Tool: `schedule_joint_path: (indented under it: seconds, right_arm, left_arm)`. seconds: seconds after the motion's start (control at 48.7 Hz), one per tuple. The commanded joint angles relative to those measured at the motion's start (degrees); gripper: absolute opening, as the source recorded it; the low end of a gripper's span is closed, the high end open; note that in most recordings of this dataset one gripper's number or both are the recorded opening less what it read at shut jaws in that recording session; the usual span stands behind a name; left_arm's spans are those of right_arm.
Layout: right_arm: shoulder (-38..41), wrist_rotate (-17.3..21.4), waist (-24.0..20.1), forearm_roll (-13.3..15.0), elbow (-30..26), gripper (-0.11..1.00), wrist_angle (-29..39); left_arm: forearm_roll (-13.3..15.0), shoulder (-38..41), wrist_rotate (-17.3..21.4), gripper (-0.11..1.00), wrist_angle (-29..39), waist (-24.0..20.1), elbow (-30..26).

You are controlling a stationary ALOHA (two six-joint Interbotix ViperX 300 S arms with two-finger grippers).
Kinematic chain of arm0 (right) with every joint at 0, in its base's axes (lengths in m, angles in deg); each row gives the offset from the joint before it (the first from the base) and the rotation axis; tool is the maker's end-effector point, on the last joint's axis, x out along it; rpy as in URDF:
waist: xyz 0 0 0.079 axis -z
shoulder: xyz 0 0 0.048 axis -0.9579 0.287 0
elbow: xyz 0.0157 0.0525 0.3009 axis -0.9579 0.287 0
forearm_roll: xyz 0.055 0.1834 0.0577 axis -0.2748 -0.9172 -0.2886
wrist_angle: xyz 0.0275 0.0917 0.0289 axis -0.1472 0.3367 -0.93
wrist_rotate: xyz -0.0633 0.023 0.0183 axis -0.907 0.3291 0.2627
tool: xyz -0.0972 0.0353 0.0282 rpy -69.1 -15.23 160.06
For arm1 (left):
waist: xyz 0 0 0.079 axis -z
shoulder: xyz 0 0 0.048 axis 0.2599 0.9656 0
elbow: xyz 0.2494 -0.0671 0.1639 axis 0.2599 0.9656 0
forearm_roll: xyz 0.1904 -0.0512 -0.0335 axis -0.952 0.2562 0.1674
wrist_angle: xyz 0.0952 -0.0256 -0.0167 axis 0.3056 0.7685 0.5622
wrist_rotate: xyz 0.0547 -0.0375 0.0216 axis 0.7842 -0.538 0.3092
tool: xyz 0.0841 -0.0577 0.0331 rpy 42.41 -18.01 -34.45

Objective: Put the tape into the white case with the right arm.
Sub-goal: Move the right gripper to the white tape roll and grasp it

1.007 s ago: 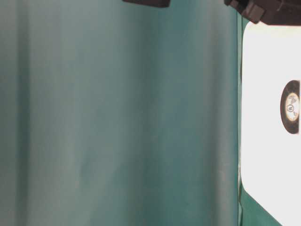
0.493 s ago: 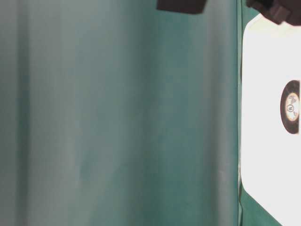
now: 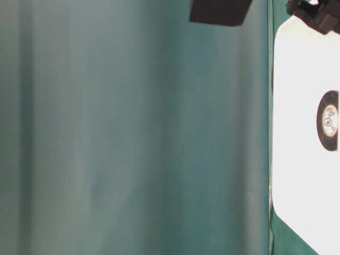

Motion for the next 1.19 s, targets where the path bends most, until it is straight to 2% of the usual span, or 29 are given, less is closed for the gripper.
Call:
schedule_joint_path:
  seconds: [0.0, 0.103, 0.164, 0.205, 0.678, 1.048, 1.171]
  right_arm:
    - [-0.62, -0.09, -0.18, 0.09, -1.23, 0.46, -0.18]
    - [-0.62, 0.09, -0.09, 0.09, -1.67, 0.17, -0.09]
    - [-0.62, 0.09, -0.09, 0.09, -1.85, 0.05, -0.09]
    - [-0.62, 0.09, -0.18, 0.09, -2.02, 0.01, -0.09]
    - [-2.02, 0.09, -0.35, 0.09, -3.25, 0.01, 0.97]
    - [-4.92, 0.09, -2.9, 0.09, -9.93, 0.01, 13.1]
    - [-4.92, 0.18, -3.52, 0.09, -11.07, 0.01, 15.12]
  left_arm:
    - [0.18, 0.62, 0.09, 0.0, -0.26, -0.18, -0.53]
    - [0.18, 0.62, 0.09, 0.0, -0.26, -0.18, -0.53]
    - [0.18, 0.53, 0.09, 0.0, -0.26, -0.18, -0.62]
    - [0.18, 0.53, 0.09, 0.0, -0.35, -0.18, -0.62]
    - [0.18, 0.62, 0.09, 0.0, -0.26, -0.18, -0.62]
    - [0.18, 0.53, 0.09, 0.0, -0.35, -0.18, -0.62]
    - [0.18, 0.53, 0.09, 0.0, -0.26, -0.18, -0.62]
